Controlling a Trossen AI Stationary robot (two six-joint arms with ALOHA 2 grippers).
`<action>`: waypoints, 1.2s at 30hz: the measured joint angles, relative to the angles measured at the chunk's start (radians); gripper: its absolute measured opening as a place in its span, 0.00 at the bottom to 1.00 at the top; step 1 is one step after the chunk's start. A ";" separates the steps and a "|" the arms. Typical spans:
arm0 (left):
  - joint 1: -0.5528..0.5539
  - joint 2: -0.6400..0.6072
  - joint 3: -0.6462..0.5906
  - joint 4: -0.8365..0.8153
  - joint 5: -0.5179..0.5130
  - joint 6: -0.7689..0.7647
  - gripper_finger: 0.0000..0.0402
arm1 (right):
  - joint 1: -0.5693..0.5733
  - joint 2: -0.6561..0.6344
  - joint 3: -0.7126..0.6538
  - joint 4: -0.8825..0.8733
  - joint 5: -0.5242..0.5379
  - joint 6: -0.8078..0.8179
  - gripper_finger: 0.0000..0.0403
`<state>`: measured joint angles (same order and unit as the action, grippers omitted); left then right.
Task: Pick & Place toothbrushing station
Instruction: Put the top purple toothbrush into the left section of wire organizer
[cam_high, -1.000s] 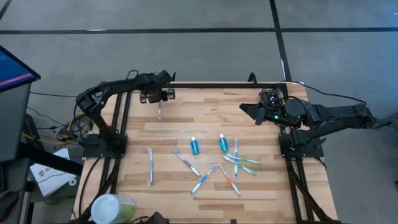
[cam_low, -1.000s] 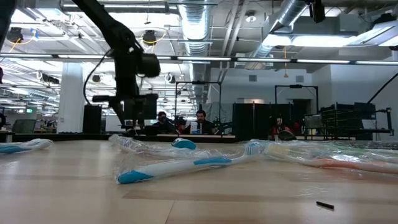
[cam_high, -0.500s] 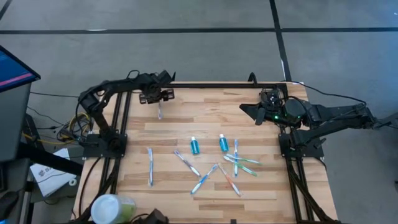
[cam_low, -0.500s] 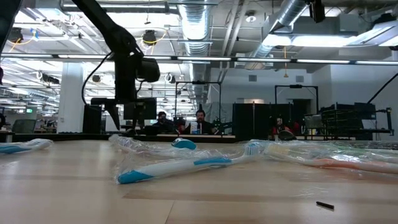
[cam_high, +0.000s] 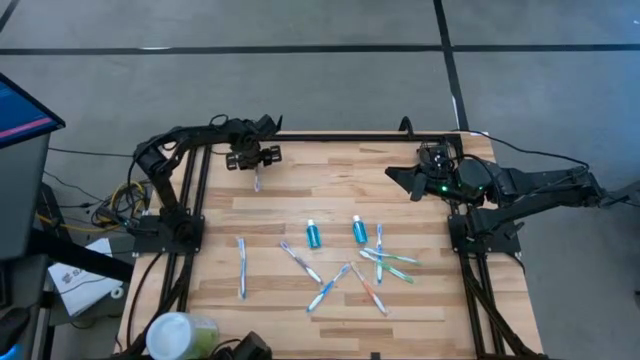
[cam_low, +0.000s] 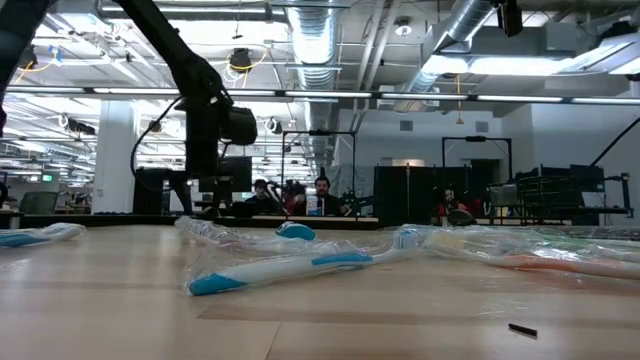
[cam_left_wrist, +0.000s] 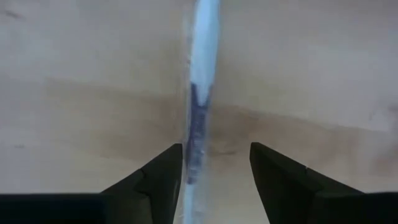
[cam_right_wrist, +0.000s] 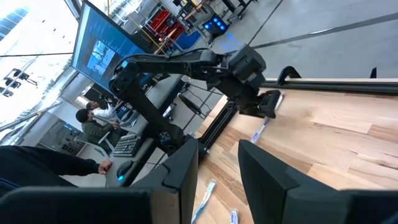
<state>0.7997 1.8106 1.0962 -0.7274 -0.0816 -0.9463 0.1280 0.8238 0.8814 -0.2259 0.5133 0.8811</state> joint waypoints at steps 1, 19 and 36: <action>-0.002 0.008 0.000 0.000 0.005 -0.001 0.45 | 0.000 0.000 0.000 0.000 0.000 0.001 0.27; -0.015 0.039 0.001 0.014 -0.018 -0.004 0.25 | 0.002 0.000 0.000 0.000 -0.001 0.001 0.27; -0.076 -0.062 -0.001 0.020 -0.041 0.049 0.00 | 0.010 0.000 0.000 -0.028 -0.034 0.002 0.27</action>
<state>0.7238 1.7490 1.0954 -0.7073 -0.1222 -0.8970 0.1383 0.8238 0.8814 -0.2543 0.4789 0.8829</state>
